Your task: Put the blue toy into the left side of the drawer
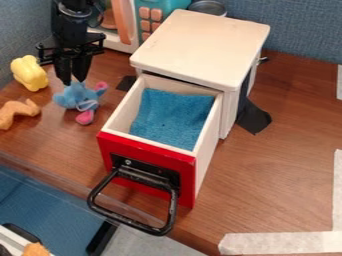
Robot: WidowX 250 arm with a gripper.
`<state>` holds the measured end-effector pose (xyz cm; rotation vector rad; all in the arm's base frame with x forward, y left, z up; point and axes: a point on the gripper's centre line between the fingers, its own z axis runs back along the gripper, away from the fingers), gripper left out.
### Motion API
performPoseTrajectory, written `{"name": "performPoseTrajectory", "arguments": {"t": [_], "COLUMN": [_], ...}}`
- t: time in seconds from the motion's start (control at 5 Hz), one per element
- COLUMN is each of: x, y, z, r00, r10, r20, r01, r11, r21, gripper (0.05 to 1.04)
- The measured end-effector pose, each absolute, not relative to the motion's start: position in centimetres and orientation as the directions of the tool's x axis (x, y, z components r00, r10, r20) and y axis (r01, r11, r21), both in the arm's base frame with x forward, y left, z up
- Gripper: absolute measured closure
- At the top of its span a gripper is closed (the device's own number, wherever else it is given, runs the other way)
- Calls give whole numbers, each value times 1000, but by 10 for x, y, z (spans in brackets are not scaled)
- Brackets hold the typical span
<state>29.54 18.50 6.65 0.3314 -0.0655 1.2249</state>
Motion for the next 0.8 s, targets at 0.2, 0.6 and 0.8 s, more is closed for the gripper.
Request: {"name": "performPoseTrajectory", "arguments": {"t": [0.2,0.6,0.8], "x": [288,261,241], "y": [185,171,155], "z": [77,118,129], "r00": [328,351,403], "r10": [921,913,901], "r20": [211,209,158], "r01": [-934,-928,-905], "r11": [282,310,368], "r21": [221,205,212], "gripper": [227,77,84]}}
